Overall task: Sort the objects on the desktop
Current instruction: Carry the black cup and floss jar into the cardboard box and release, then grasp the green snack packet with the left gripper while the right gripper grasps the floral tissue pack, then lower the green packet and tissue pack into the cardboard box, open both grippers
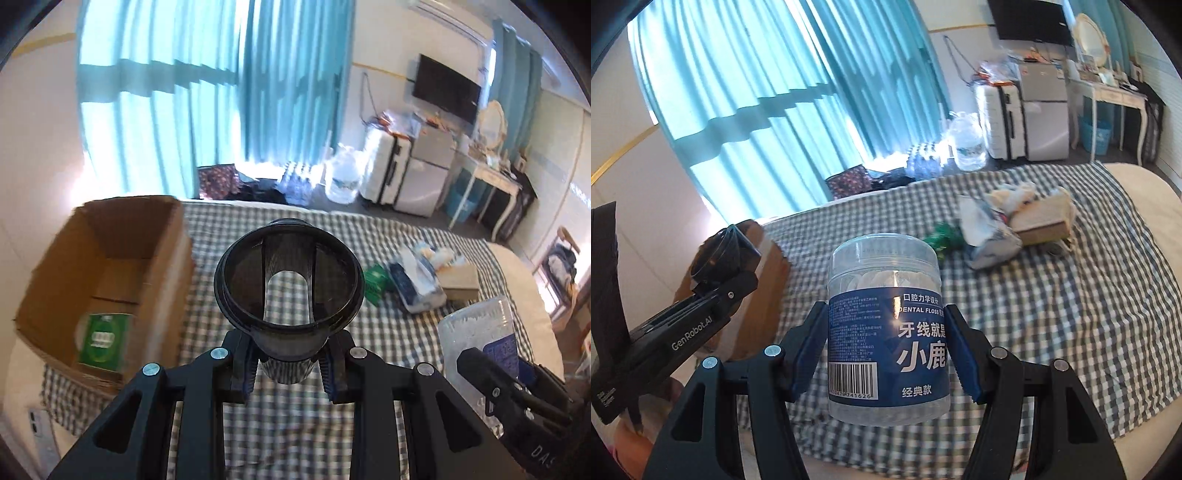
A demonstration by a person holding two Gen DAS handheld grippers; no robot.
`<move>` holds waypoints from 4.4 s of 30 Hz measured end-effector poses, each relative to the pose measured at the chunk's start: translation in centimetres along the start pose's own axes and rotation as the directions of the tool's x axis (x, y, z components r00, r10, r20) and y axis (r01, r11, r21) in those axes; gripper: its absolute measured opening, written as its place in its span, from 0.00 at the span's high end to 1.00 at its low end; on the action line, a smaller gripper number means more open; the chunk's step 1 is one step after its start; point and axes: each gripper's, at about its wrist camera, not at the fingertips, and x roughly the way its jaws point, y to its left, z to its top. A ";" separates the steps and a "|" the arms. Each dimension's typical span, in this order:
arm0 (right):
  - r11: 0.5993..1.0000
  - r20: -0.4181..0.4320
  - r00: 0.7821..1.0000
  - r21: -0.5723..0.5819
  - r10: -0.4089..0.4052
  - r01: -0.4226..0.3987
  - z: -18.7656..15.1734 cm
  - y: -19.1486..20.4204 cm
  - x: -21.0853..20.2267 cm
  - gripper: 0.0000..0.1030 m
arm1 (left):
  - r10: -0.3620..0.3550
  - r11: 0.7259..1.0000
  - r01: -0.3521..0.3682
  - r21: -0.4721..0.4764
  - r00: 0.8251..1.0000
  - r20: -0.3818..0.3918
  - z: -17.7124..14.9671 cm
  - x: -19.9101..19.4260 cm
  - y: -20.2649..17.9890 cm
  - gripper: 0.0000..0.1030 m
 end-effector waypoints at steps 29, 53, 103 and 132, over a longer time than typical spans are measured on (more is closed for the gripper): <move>0.937 -0.158 0.946 -0.165 0.284 -0.309 3.8 26.1 12.6 0.40 | 0.210 0.963 -0.217 -0.160 0.976 -0.057 1.1 0.5 23.2 0.73; 0.973 -0.022 0.975 -0.055 0.223 -0.224 4.7 16.0 9.4 0.21 | 0.171 0.961 -0.176 -0.214 0.984 -0.043 0.1 -0.6 17.0 0.00; 0.958 -0.074 0.996 0.278 -0.050 0.069 5.0 -20.5 19.6 0.20 | 0.061 0.930 -0.011 0.367 0.990 -0.125 -1.2 28.1 -17.4 0.00; 0.969 -0.009 0.999 0.245 -0.043 0.044 1.5 -17.1 10.1 0.61 | -0.043 0.973 0.089 0.213 0.977 -0.210 -1.7 14.4 -9.5 0.59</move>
